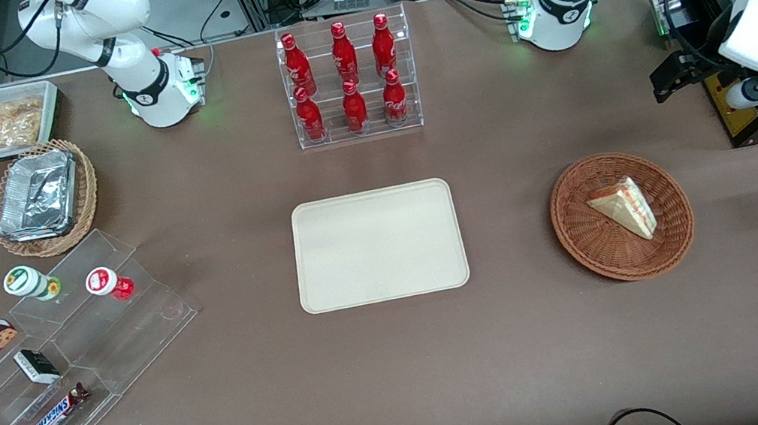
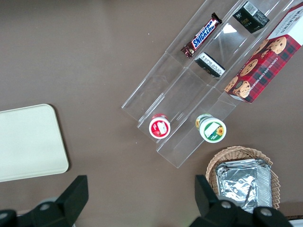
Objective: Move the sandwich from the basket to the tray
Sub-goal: 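Move the left gripper over the wrapped sandwich in the wicker basket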
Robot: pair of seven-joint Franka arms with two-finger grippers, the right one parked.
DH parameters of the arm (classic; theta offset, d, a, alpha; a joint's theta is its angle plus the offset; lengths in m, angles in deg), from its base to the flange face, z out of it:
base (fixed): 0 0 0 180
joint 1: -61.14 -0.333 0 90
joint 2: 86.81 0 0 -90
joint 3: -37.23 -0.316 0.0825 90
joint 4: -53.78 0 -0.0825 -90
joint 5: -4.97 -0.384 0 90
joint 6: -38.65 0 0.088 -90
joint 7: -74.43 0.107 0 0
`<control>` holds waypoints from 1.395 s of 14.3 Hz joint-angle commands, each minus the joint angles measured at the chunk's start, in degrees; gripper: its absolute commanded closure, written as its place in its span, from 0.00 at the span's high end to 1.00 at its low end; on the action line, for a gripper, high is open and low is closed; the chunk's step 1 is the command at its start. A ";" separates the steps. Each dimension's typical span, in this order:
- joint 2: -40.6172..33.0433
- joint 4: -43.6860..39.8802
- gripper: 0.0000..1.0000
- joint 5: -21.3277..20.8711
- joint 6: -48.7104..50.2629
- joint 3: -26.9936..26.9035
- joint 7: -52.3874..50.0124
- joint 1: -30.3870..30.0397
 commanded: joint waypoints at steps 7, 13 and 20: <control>3.79 6.07 1.00 -0.19 -0.50 -0.62 1.04 -0.11; 2.65 25.41 1.00 -0.46 -23.79 -0.80 0.78 -1.43; 4.49 35.19 1.00 -0.28 -43.76 -0.80 -20.09 -3.54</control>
